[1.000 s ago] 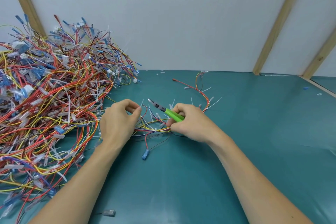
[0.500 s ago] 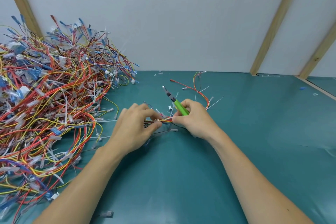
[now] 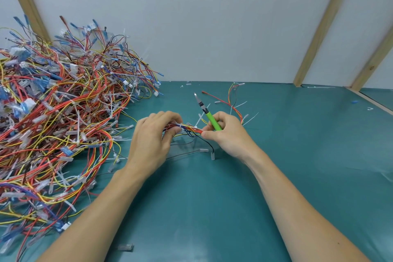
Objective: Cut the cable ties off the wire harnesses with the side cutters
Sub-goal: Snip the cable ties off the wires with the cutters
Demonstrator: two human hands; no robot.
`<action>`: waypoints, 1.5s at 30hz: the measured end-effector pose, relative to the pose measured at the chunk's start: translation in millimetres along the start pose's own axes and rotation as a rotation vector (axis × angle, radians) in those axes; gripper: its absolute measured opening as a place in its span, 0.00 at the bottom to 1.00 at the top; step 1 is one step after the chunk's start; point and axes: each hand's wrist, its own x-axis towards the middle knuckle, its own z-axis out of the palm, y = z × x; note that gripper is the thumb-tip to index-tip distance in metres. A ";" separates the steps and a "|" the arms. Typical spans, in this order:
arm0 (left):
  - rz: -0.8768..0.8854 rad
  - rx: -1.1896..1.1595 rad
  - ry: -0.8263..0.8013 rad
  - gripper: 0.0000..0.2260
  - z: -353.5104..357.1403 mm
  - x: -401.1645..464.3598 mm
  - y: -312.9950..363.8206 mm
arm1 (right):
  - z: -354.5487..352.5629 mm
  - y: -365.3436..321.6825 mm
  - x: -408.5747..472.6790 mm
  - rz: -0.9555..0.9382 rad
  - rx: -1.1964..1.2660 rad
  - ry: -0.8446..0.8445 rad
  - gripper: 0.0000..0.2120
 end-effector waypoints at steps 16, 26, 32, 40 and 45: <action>-0.438 -0.076 -0.225 0.22 16.5 -6.9 13.8 | 26.2 -1.5 -4.8 -0.037 -0.012 0.237 0.10; -0.733 -0.839 -0.130 0.10 17.9 -6.3 32.1 | 38.2 -10.8 -15.2 -0.175 0.140 0.164 0.11; -0.786 -0.853 -0.148 0.12 17.9 -3.6 26.6 | 39.6 -8.3 -15.7 -0.202 0.120 0.123 0.10; -0.792 -0.816 -0.167 0.13 19.3 -2.2 23.3 | 37.3 -10.2 -16.8 -0.288 0.123 0.278 0.12; -0.749 -0.798 -0.089 0.14 16.0 -0.1 22.8 | 34.2 -7.4 -14.7 -0.315 0.048 0.394 0.08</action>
